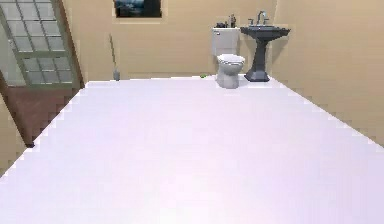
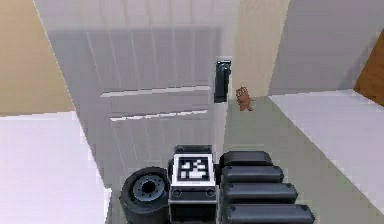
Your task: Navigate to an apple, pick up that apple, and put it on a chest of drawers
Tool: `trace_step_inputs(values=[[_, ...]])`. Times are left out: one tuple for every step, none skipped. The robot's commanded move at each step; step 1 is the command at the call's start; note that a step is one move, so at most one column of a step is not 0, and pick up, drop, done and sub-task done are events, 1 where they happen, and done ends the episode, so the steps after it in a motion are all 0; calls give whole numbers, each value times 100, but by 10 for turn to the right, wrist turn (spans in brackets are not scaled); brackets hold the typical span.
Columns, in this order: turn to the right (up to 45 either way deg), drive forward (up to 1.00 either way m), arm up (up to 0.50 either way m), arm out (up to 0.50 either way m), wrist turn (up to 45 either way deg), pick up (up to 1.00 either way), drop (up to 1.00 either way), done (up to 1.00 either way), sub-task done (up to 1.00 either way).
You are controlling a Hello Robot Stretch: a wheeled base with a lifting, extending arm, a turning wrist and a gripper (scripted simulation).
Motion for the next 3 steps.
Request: trace_step_inputs(values=[[0,75,0,0,0,0,0,0,0],[-390,0,0,0,0,0,0,0,0],[0,100,0,0,0,0,0,0,0]])
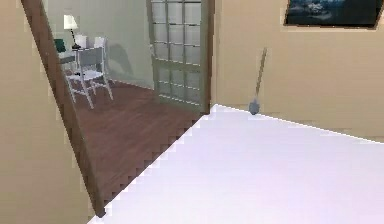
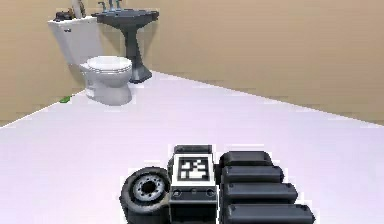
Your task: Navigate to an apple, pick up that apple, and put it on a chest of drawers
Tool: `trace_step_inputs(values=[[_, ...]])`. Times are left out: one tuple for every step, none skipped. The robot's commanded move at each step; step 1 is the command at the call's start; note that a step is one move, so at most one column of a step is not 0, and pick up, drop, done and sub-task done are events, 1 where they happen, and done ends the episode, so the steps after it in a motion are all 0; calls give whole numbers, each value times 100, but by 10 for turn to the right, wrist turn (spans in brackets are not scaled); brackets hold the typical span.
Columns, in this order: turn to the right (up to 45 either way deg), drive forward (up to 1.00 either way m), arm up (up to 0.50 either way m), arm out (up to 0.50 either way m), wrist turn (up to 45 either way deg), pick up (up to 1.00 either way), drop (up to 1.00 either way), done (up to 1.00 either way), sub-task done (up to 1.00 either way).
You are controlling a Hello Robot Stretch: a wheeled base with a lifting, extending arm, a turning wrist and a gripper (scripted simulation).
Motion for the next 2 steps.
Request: trace_step_inputs(values=[[-30,0,0,0,0,0,0,0,0],[0,100,0,0,0,0,0,0,0]])
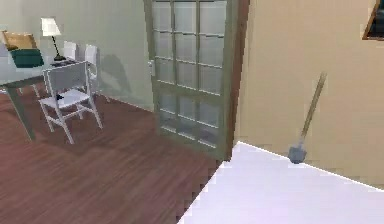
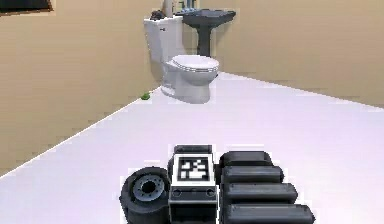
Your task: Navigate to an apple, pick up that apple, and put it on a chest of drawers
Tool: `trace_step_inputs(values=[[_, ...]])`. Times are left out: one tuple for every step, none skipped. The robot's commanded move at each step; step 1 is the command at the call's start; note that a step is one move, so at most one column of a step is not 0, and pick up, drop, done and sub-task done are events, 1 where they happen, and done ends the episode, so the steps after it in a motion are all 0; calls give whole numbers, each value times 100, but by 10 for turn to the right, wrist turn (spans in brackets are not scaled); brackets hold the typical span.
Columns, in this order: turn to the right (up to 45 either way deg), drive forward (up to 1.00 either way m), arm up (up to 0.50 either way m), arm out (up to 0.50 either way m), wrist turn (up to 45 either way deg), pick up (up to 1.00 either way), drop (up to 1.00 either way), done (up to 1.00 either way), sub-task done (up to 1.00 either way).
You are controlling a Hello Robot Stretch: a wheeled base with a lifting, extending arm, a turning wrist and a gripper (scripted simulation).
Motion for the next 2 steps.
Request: trace_step_inputs(values=[[-330,0,0,0,0,0,0,0,0],[0,5,0,0,0,0,0,0,0]])
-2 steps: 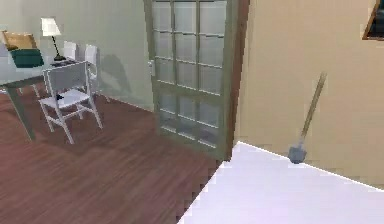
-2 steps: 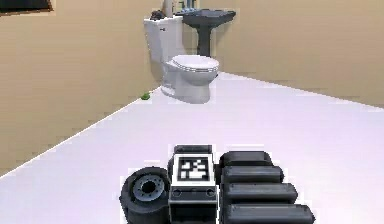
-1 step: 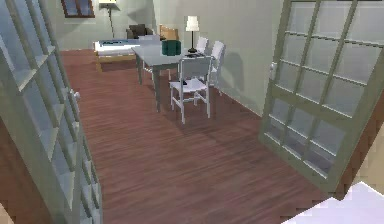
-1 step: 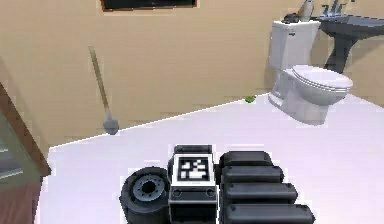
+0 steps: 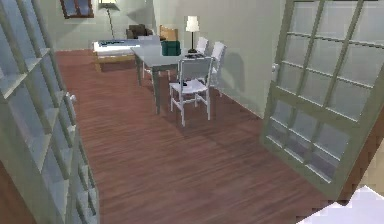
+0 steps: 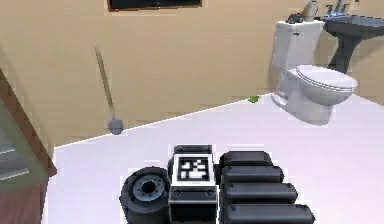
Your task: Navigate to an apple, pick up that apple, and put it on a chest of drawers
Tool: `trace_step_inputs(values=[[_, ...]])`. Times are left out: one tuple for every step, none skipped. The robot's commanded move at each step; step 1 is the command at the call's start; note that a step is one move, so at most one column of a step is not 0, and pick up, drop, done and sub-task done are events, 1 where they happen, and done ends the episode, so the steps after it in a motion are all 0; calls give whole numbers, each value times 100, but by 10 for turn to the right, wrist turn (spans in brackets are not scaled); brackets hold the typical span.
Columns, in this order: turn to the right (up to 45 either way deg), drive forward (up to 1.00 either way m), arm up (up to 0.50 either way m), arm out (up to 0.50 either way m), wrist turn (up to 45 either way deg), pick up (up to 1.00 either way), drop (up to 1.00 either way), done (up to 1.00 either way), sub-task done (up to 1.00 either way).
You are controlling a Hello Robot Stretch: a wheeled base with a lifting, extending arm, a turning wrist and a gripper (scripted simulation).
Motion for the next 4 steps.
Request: trace_step_inputs(values=[[180,0,0,0,0,0,0,0,0],[0,45,0,0,0,0,0,0,0],[-330,0,0,0,0,0,0,0,0],[0,100,0,0,0,0,0,0,0]])
